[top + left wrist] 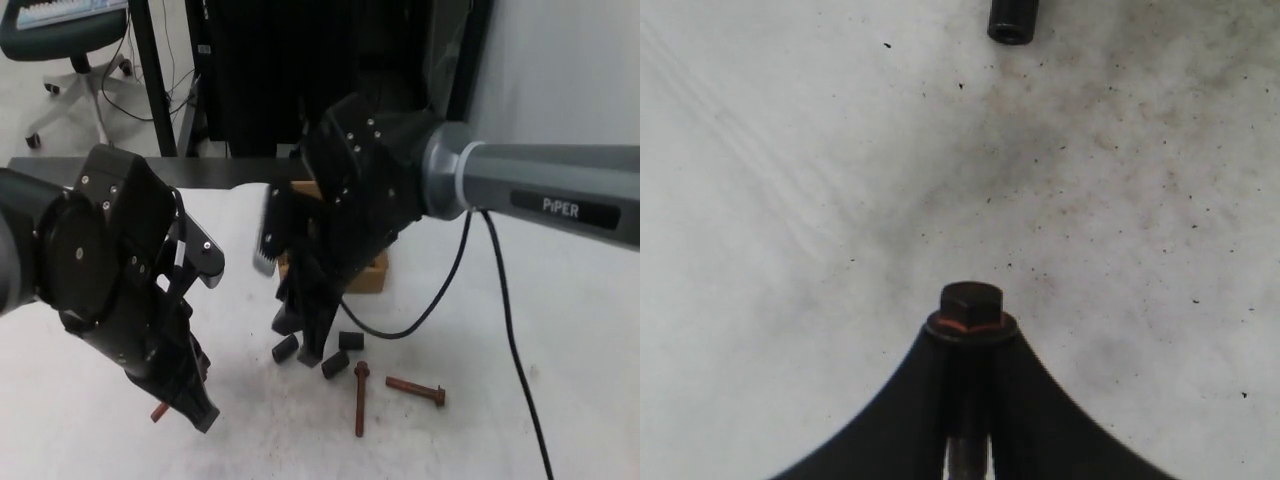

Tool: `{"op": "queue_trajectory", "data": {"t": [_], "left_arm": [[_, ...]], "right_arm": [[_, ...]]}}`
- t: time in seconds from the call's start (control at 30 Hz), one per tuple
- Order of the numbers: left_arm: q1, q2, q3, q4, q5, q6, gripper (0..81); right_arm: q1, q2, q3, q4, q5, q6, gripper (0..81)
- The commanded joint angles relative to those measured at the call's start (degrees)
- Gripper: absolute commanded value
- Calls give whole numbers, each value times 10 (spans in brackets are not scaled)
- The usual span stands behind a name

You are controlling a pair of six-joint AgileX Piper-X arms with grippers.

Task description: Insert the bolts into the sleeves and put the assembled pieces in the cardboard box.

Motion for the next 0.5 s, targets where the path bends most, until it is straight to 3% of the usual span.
{"op": "queue_trajectory", "data": {"t": [0.0, 0.47], "left_arm": [[-3, -8, -3, 2, 2, -5, 0], [-3, -8, -3, 2, 2, -5, 0]], "right_arm": [[1, -6, -6, -5, 13, -39, 338], [2, 50, -6, -2, 14, -125, 329]]}}
